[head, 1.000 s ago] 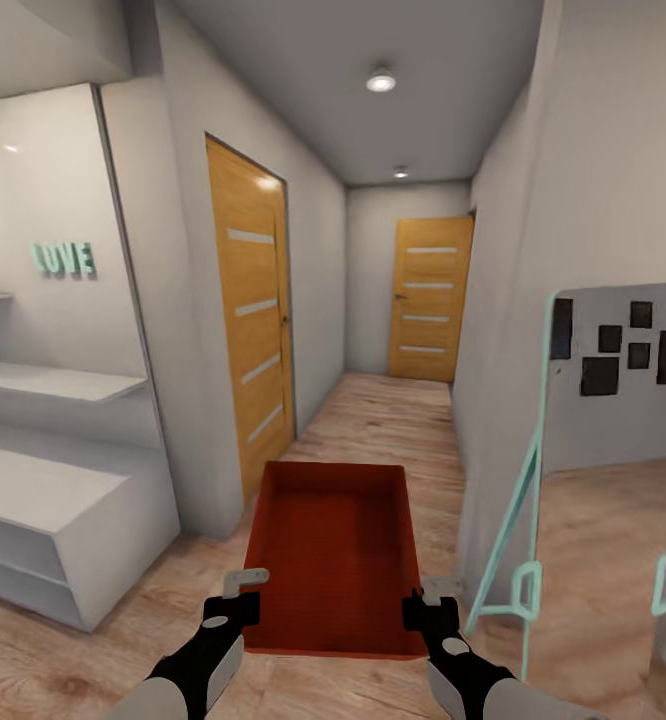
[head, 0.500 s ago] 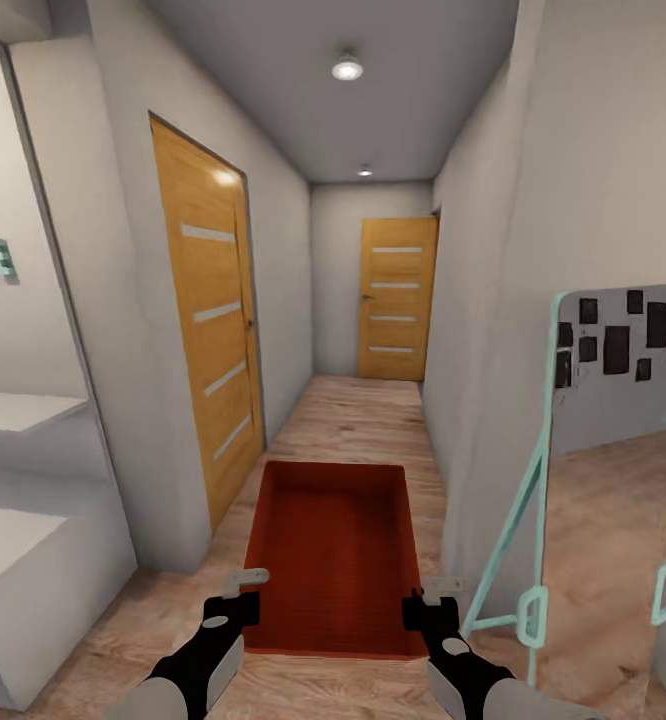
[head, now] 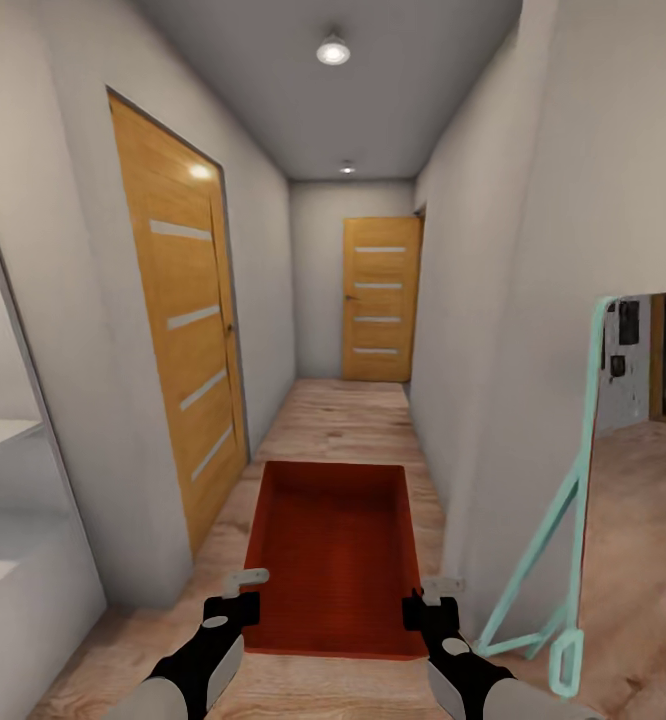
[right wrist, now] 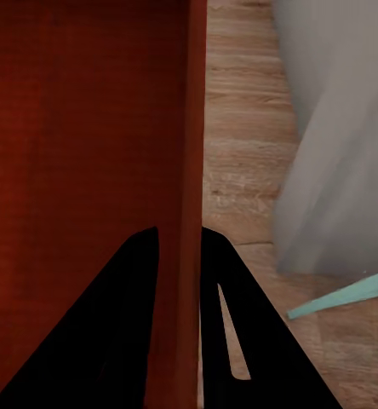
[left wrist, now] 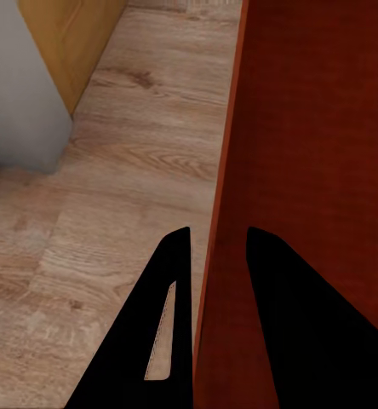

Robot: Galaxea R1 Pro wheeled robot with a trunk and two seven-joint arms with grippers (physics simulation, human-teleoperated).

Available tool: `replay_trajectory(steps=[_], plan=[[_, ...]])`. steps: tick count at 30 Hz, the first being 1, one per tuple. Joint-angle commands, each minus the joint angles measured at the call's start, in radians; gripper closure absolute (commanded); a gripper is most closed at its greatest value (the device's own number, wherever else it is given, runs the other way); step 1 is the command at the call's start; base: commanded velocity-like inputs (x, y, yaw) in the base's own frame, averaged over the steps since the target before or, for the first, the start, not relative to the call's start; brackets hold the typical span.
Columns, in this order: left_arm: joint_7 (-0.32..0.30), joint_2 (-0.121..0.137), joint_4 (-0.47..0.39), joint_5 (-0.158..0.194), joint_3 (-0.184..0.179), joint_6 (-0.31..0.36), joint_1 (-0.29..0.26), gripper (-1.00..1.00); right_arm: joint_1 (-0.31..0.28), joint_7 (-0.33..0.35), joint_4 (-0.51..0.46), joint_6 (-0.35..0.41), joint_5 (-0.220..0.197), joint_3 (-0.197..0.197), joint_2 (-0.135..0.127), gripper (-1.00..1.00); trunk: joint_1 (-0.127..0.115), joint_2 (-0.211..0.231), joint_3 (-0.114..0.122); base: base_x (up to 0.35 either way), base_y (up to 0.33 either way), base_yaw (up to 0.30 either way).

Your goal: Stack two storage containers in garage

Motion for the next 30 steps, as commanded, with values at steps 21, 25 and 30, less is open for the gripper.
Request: replay_trajectory(steps=[21,25,30], plan=[[0.011,0.017,-0.005,-0.018,0.047,-0.045,-0.001,1.00,0.000,-0.001,0.001,0.000,-0.003,-0.051,0.000,1.00,0.001,-0.001,-0.002,0.322,0.161,-0.018],[0.011,0.017,-0.005,-0.018,0.047,-0.045,-0.002,1.00,0.000,0.000,0.001,0.000,-0.003,-0.051,0.000,1.00,0.001,-0.001,-0.002,0.322,0.159,-0.158],[0.011,0.017,-0.005,-0.018,0.047,-0.045,-0.001,1.00,0.000,0.000,0.001,0.000,-0.003,-0.051,0.000,1.00,0.001,-0.001,-0.002,0.322,0.151,-0.028]])
